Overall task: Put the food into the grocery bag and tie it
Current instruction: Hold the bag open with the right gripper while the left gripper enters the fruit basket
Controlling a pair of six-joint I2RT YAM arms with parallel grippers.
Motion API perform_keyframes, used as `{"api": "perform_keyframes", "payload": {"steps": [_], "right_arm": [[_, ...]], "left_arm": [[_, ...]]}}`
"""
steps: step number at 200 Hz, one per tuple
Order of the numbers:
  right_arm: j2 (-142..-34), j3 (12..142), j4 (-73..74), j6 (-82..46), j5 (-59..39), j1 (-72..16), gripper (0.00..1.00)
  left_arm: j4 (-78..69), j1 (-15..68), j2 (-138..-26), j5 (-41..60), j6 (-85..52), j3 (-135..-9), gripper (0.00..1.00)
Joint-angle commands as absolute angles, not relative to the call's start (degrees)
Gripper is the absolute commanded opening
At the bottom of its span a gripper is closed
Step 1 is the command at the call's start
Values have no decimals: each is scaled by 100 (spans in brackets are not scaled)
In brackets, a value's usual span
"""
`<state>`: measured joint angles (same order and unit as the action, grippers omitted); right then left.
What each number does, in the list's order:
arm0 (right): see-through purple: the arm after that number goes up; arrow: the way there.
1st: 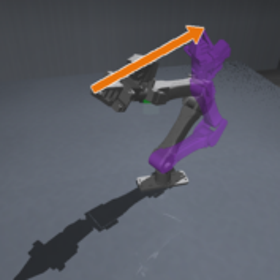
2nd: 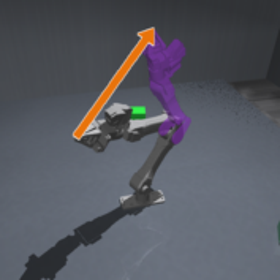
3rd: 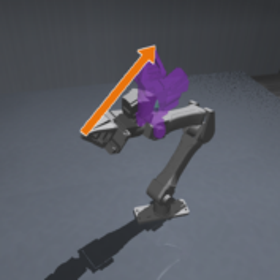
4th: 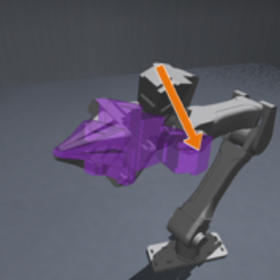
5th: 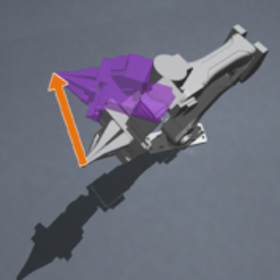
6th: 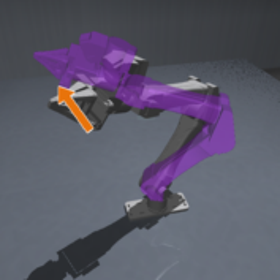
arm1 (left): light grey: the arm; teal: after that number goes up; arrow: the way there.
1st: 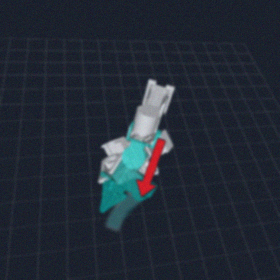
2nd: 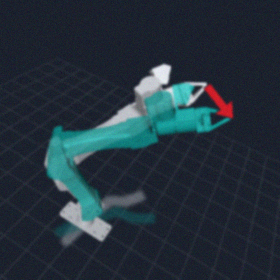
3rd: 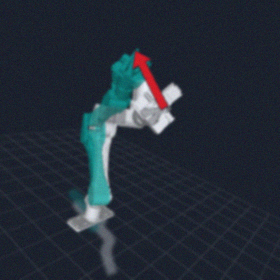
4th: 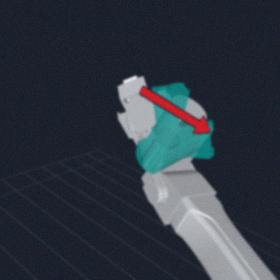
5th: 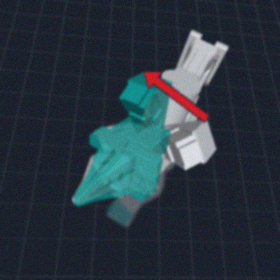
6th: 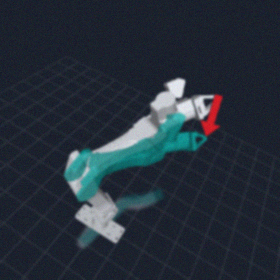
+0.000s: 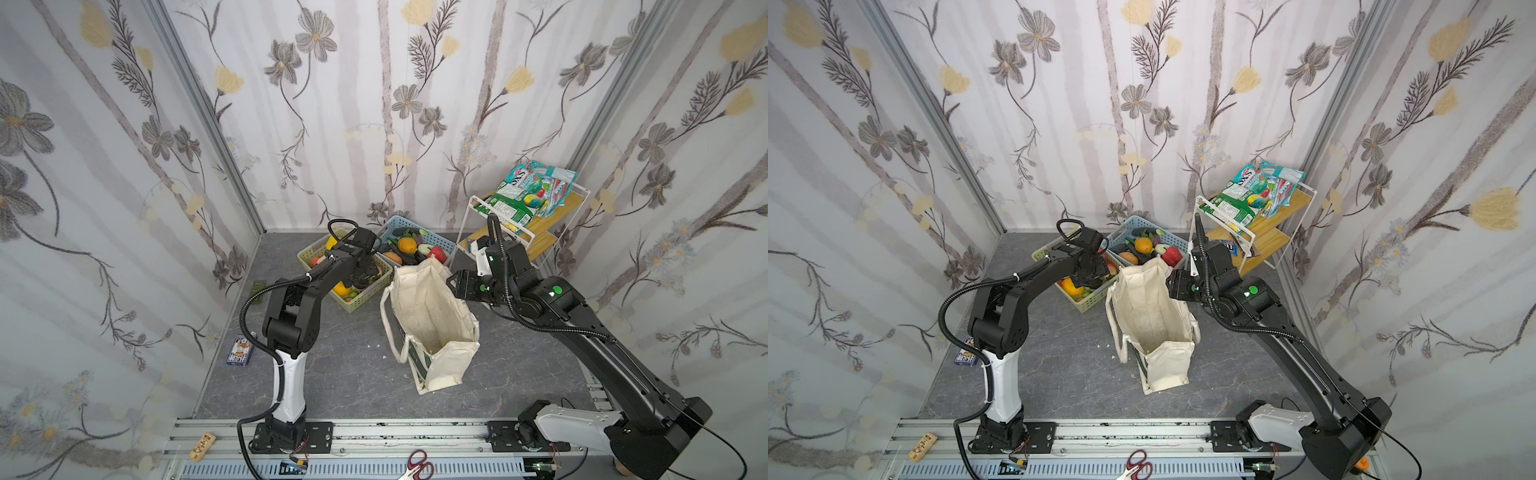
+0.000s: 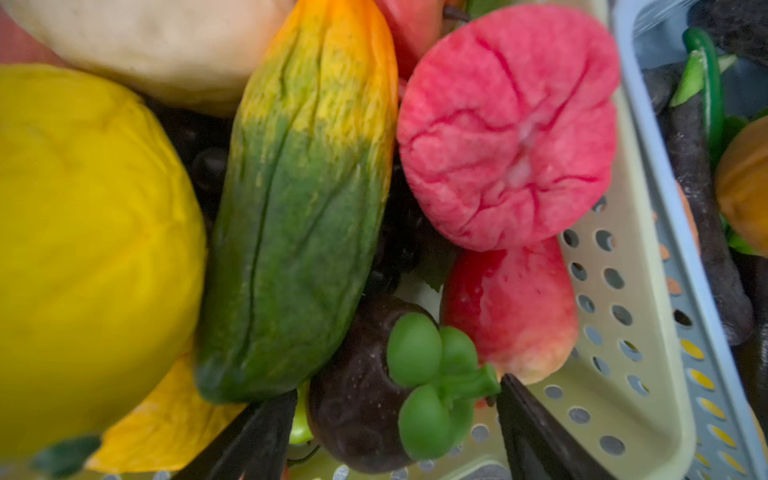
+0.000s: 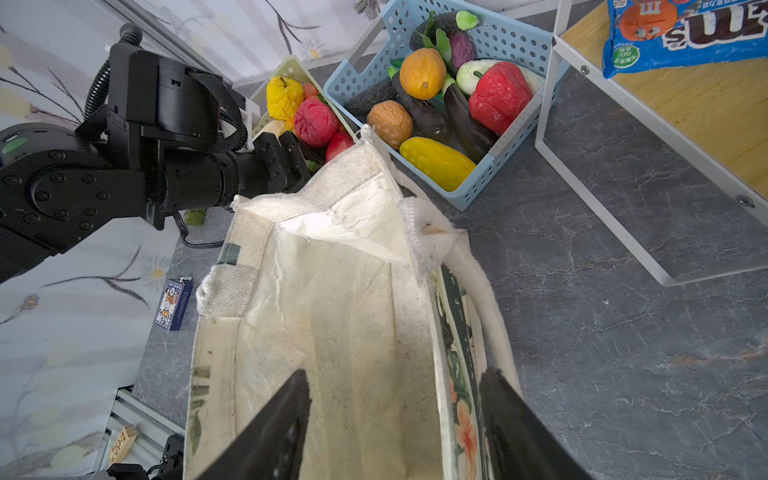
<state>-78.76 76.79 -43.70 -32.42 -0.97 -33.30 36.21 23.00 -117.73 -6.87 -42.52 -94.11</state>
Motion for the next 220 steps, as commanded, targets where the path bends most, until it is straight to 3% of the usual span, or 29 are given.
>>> {"api": "perform_keyframes", "payload": {"steps": [1, 67, 178, 220], "right_arm": [[-7945, 7628, -4224, -3165, -79, -3331, 66], [-7823, 7523, -4167, -3175, -31, -3340, 66], [-7545, 7259, -4047, -3322, -79, -3348, 66], [-7480, 7251, -4067, -3311, -27, -3346, 67]], "left_arm": [[3298, 2303, -11816, -738, -4487, -9314, 76], [3004, 2303, -11941, -901, -4416, -9154, 74], [2746, 2303, -11762, -1002, -4210, -8913, 60], [2782, 2303, -11618, -1003, -4175, -8859, 59]]}}
